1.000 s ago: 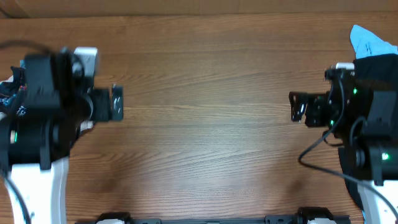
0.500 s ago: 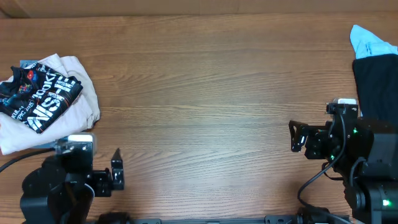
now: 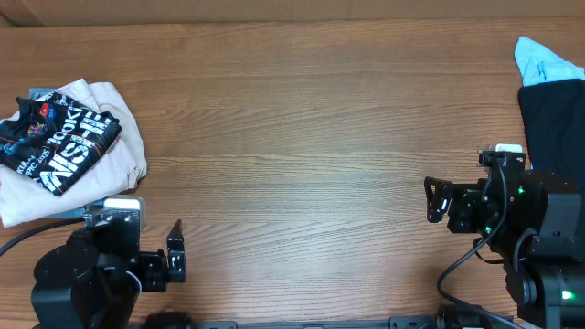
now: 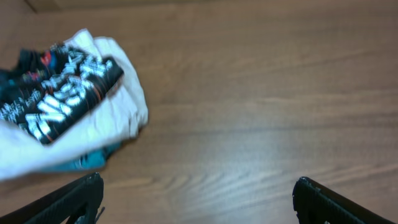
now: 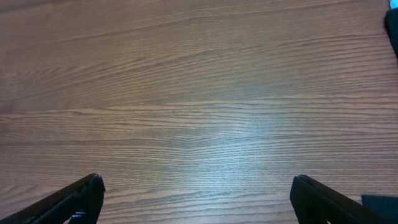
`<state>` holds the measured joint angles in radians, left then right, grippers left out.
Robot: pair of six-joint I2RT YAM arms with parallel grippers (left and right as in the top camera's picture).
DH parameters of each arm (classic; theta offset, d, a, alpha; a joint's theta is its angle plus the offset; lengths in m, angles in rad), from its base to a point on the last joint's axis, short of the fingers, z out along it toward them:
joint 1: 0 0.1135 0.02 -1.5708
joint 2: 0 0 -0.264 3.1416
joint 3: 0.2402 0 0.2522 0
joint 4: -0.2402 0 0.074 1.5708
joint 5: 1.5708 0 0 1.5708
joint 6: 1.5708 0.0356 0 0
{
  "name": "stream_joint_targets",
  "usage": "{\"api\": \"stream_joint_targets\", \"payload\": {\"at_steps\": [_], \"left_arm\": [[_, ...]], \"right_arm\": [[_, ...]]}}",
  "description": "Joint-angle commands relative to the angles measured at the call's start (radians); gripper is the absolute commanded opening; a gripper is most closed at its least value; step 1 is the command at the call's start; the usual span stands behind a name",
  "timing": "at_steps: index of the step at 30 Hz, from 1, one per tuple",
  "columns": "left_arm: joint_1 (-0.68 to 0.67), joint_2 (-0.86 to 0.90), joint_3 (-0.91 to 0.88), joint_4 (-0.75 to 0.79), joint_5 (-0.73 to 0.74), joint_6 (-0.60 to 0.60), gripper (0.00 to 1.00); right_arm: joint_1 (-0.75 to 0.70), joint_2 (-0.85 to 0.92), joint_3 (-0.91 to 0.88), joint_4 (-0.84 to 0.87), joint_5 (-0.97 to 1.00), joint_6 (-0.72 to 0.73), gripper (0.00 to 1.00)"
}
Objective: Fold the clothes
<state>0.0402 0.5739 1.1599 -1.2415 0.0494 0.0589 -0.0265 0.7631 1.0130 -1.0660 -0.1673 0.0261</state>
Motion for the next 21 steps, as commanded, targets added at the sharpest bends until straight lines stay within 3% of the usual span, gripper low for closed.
{"api": "stream_joint_targets", "payload": {"at_steps": [1,12,16,21], "left_arm": [[0.005,-0.007,-0.003,-0.041,0.014,-0.003,1.00],[0.005,-0.007,-0.003,-0.072,0.014,-0.003,1.00],[0.005,-0.007,-0.003,-0.072,0.014,-0.003,1.00],[0.005,-0.007,-0.003,-0.072,0.014,-0.003,1.00]], "right_arm": [[-0.002,-0.005,-0.006,0.004,0.009,0.005,1.00],[-0.001,-0.108,-0.080,0.015,0.017,0.002,1.00],[-0.001,-0.240,-0.212,0.176,0.006,0.002,1.00],[0.004,-0.422,-0.450,0.497,-0.039,0.001,1.00]]}}
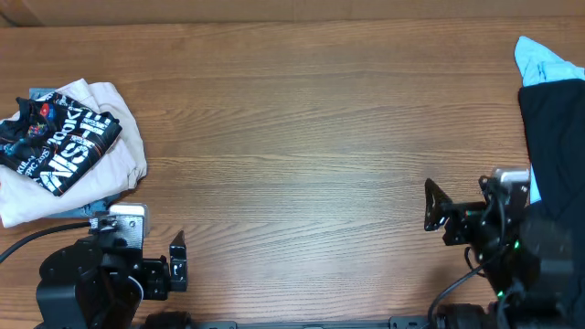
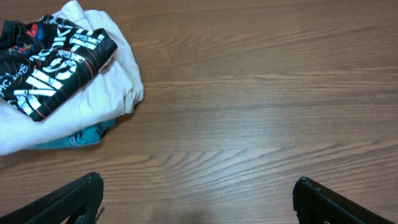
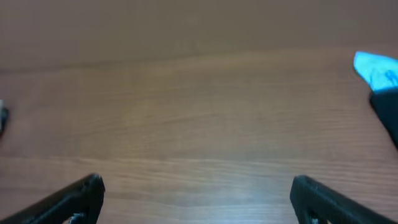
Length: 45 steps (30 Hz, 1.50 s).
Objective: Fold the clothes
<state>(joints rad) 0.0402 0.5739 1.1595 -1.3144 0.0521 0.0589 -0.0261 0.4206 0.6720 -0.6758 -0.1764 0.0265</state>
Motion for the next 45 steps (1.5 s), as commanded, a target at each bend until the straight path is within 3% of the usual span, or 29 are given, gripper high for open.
{"api": "stream_joint_targets", "payload": {"at_steps": [1,6,10,17,23,45], "left_arm": [[0.005,-0.007,-0.002,0.001,0.012,-0.003,1.00],[0.005,-0.007,-0.002,0.001,0.012,-0.003,1.00],[0.005,-0.007,-0.002,0.001,0.012,-0.003,1.00],[0.005,-0.007,-0.002,0.001,0.012,-0.003,1.00],[0.005,-0.007,-0.002,0.001,0.012,-0.003,1.00],[0.005,-0.007,-0.002,0.001,0.012,-0.003,1.00]], "right_arm": [[0.013,-0.113,-0.159,0.187,-0.027,0.000,1.00],[0.061,-0.217,-0.366,0.526,-0.023,0.000,1.00],[0.078,-0.291,-0.494,0.701,0.015,0.000,1.00],[0.078,-0.418,-0.665,0.826,0.053,-0.001,1.00],[0.079,-0.418,-0.664,0.589,0.118,-0.006,1.00],[0.078,-0.418,-0.664,0.595,0.123,-0.006,1.00]]}}
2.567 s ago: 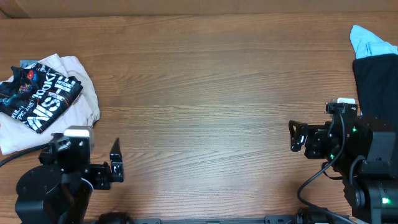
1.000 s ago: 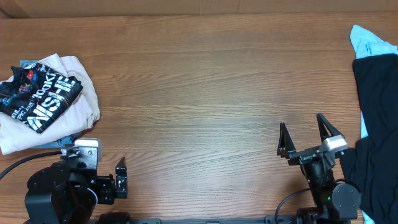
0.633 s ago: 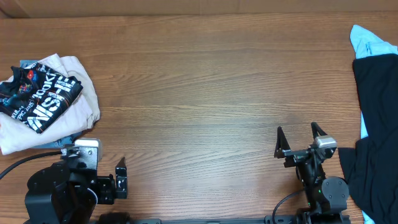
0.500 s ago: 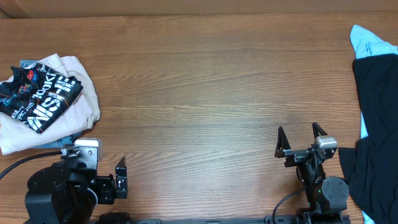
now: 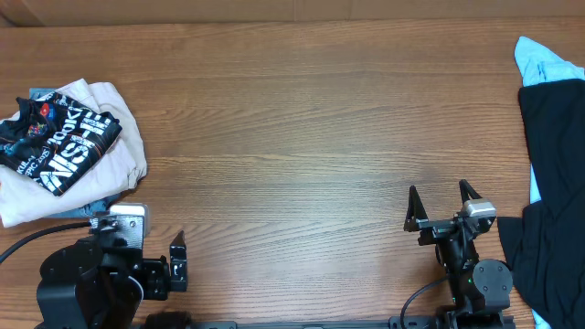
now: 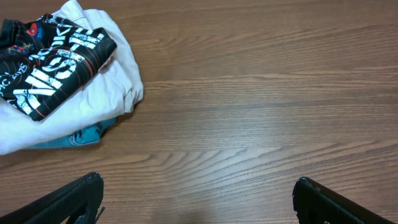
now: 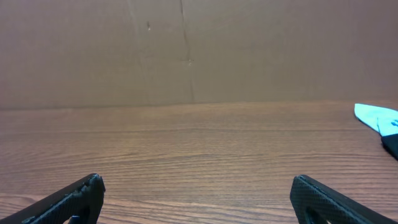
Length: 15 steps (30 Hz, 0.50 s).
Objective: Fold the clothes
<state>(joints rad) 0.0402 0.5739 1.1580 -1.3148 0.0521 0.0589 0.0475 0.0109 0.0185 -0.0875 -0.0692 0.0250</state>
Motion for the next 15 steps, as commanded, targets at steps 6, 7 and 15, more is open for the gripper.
{"api": "stream_joint_targets", "payload": {"at_steps": [6,7,15], "left_arm": [[0.005,-0.007,-0.001,0.002,0.012,-0.003,1.00],[0.005,-0.007,-0.001,0.002,0.012,-0.003,1.00],[0.003,-0.007,-0.005,0.003,-0.031,-0.003,1.00]], "right_arm": [[0.005,-0.008,-0.010,0.006,0.016,-0.005,1.00],[0.005,-0.008,-0.010,0.007,0.016,-0.005,1.00],[0.005,-0.008,-0.010,0.006,0.016,-0.005,1.00]]}}
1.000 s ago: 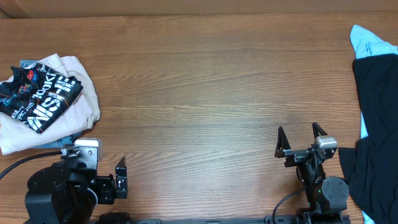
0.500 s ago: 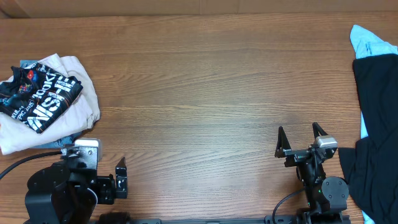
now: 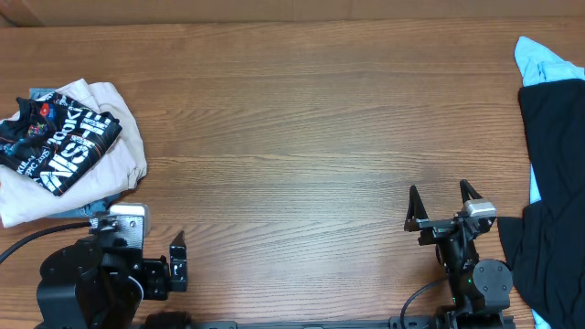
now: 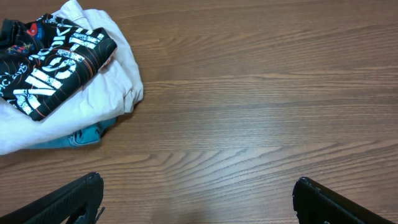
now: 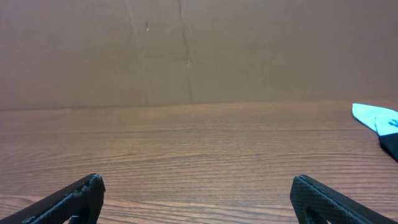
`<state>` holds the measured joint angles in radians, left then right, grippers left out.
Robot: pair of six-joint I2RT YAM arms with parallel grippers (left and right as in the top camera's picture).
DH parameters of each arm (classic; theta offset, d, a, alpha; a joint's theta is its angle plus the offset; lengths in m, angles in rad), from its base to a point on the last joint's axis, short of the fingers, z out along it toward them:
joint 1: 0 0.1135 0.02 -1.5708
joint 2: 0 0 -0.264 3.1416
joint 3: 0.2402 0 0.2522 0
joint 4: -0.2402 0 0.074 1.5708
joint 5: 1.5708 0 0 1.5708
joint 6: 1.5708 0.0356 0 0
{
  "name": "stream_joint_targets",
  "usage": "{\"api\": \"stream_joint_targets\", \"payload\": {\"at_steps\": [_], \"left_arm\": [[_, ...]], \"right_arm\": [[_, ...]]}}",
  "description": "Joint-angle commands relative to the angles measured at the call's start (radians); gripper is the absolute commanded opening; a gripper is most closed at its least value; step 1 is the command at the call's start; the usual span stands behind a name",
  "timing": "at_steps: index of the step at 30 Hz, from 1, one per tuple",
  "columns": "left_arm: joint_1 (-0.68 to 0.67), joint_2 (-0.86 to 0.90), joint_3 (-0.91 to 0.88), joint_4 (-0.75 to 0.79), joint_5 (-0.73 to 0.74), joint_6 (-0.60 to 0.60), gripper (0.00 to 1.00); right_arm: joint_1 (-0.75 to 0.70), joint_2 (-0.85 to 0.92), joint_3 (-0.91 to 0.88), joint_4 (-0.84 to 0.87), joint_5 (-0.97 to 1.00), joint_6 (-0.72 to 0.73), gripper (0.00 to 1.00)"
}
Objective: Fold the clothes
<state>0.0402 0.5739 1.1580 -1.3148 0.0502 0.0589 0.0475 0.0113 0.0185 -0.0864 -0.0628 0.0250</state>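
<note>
A stack of folded clothes lies at the table's left edge: a black printed garment [image 3: 55, 139] on top of a white one [image 3: 114, 151], with a teal piece [image 4: 84, 136] under them. At the right edge a dark navy garment [image 3: 551, 146] lies spread out, and a light blue cloth [image 3: 541, 60] pokes out behind it. My left gripper [image 4: 198, 190] is open near the front left, holding nothing. Near the front right, my right gripper [image 3: 443, 201] stands open and empty too, facing the back wall across bare wood.
A brown cardboard wall [image 5: 186, 50] closes the far edge of the wooden table [image 3: 302, 128]. The arm bases fill the front corners.
At first both grippers hung open and low over the table, the right one close beside the navy garment. Then the left arm had drawn back to the front edge. The right arm later sat folded near the front, its camera facing the back wall, where it stays.
</note>
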Motion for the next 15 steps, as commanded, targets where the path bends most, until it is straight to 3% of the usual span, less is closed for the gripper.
{"api": "stream_joint_targets", "payload": {"at_steps": [1,6,8,15], "left_arm": [[0.003,-0.010,-0.014,0.000,-0.032,-0.002,1.00],[-0.014,-0.094,-0.137,0.071,-0.040,0.002,1.00],[-0.031,-0.187,-0.318,0.224,-0.039,0.001,1.00],[-0.050,-0.387,-0.706,0.584,-0.032,-0.071,1.00]], "right_arm": [[0.005,-0.008,-0.010,0.005,0.010,-0.005,1.00],[0.005,-0.008,-0.010,0.005,0.010,-0.005,1.00],[0.005,-0.008,-0.010,0.006,0.010,-0.005,1.00],[0.005,-0.008,-0.010,0.005,0.010,-0.005,1.00]]}}
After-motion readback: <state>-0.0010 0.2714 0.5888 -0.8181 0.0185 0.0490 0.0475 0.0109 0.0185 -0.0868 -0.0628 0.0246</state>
